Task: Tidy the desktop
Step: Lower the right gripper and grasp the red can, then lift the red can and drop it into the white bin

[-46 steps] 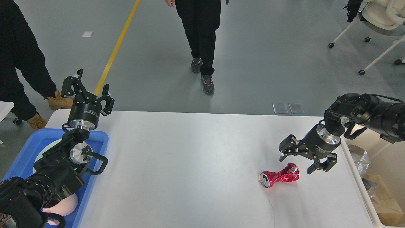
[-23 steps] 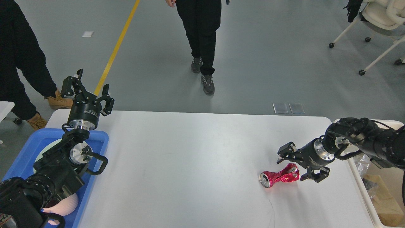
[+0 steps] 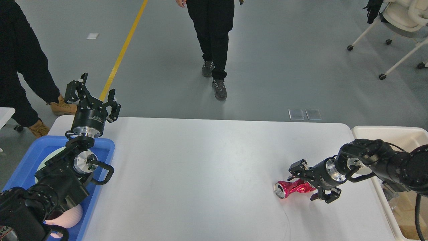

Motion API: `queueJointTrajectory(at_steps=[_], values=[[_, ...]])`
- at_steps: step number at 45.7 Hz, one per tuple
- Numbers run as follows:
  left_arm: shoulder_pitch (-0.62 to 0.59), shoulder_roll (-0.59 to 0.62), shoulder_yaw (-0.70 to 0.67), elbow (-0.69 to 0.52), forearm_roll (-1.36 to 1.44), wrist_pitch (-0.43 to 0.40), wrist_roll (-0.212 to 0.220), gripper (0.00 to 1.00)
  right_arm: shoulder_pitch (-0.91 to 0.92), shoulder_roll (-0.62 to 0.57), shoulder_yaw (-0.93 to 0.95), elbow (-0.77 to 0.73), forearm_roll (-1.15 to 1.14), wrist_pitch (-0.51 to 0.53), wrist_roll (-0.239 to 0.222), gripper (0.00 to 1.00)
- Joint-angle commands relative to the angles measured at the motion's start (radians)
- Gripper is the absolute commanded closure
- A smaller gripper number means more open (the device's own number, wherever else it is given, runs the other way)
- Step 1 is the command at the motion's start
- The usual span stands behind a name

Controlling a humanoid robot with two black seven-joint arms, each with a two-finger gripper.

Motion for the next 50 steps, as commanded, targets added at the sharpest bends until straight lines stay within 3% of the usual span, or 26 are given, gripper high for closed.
queueJointTrajectory(at_steps=[1, 6, 10, 16, 30, 43, 50], values=[[0.0, 0.0, 0.0, 0.0, 0.0, 0.0, 0.0, 0.04, -0.015, 0.01, 0.009, -0.005, -0.001, -0.022, 0.0, 0.04], [0.0, 0.0, 0.0, 0.0, 0.0, 0.0, 0.0, 0.04, -0.014, 0.014, -0.007, -0.005, -0.008, -0.062, 0.0, 0.21], [0.0, 0.0, 0.0, 0.0, 0.0, 0.0, 0.0, 0.04, -0.005, 0.022, -0.022, 0.001, -0.015, -0.05, -0.006, 0.61], [0.0, 0.0, 0.0, 0.0, 0.0, 0.0, 0.0, 0.04, 0.003, 0.02, -0.028, 0.01, -0.014, -0.045, -0.049, 0.98], [0.0, 0.0, 0.0, 0.0, -0.001, 0.0, 0.0, 0.04, 0.043, 0.002, -0.028, 0.019, -0.011, -0.031, -0.081, 1.0], [0.0, 0.0, 0.0, 0.0, -0.001, 0.0, 0.0, 0.04, 0.293, -0.182, -0.033, 0.119, -0.018, 0.062, -0.081, 1.0], [0.0, 0.0, 0.0, -0.001, -0.001, 0.0, 0.0, 0.04, 0.469, -0.263, -0.062, 0.156, -0.023, 0.17, -0.083, 1.0]])
